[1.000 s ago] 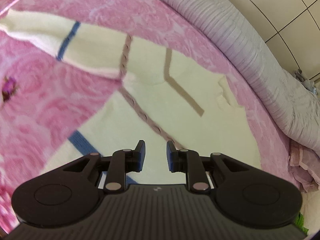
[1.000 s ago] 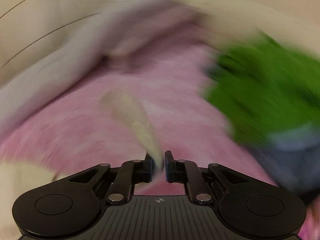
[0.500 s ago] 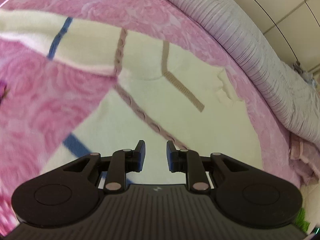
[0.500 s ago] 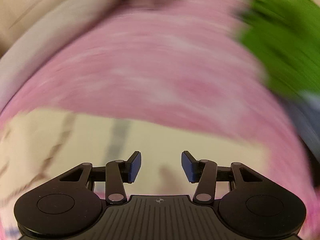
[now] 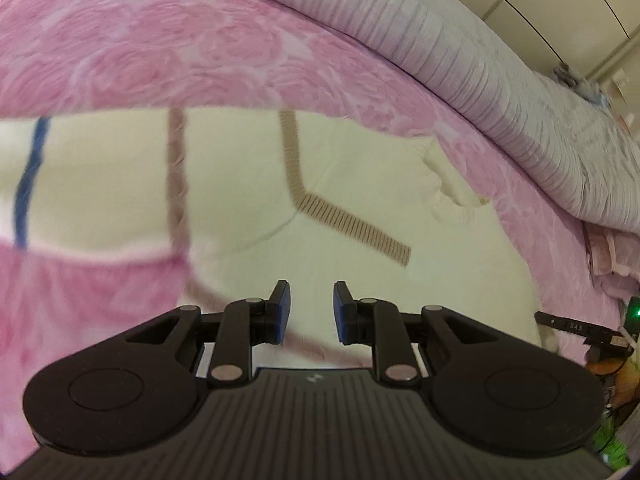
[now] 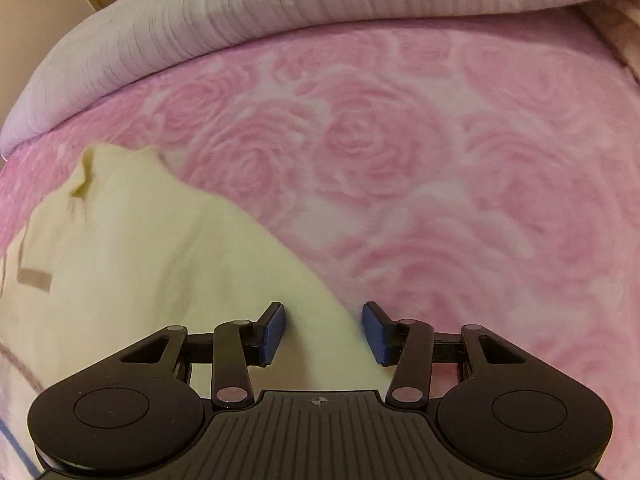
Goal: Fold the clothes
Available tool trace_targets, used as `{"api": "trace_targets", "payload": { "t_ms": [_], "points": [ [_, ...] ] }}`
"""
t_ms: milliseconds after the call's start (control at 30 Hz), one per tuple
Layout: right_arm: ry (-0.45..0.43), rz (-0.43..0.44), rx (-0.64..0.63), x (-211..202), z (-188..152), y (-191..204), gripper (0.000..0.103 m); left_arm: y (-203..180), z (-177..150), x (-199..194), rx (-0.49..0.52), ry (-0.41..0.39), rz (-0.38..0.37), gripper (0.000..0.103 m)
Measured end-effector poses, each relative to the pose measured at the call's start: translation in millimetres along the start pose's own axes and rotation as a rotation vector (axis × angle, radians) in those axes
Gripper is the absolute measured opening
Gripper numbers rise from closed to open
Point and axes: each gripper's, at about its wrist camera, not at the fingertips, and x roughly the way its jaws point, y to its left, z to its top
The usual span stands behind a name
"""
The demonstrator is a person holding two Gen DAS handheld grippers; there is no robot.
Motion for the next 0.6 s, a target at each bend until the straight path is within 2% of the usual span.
{"api": "trace_targets", "payload": {
  "t_ms": [67,100,133,200,300,367,433,500,533,600],
  "points": [
    [-0.022,-0.044,-0.070,-7.4,6.6,9.0,0.003,-0.7,13.4,10.1,0.036,0.004,-0.017,0.017],
    [-0.062,-0.077,-0.072,-15.4,10.4,10.7,0.003,-2.5,21.0,15.2,0.060,0.000,-0.026,0.017],
    [-0.122,-0.106,-0.034,-25.6,14.4,8.6,0.003,-4.8,29.6,20.2,0.090,-0.011,-0.032,0.017],
    [-0.178,-0.124,0.032,-33.1,17.4,5.3,0.004,-7.8,44.4,31.1,0.139,-0.026,-0.032,0.018],
    [0.007,-0.234,-0.047,1.5,16.5,14.1,0.009,-14.7,71.4,52.9,0.241,-0.043,-0.022,0.020],
    [0.015,-0.275,-0.056,8.1,21.1,22.0,0.013,-22.2,89.0,66.2,0.332,-0.059,-0.010,0.025],
    [-0.046,-0.246,0.005,0.1,32.8,25.9,0.028,-30.9,106.3,82.1,0.427,-0.068,-0.007,0.032],
    [-0.086,-0.176,0.043,-2.7,45.5,28.1,0.076,-39.1,121.0,99.7,0.521,-0.060,-0.002,0.034],
    [-0.091,-0.138,0.036,-1.1,50.6,29.6,0.081,-42.5,125.1,108.9,0.563,-0.050,0.002,0.036],
    [-0.094,-0.083,-0.006,6.1,59.2,33.7,0.082,-47.7,131.8,128.4,0.645,-0.027,0.002,0.040]
  ]
}}
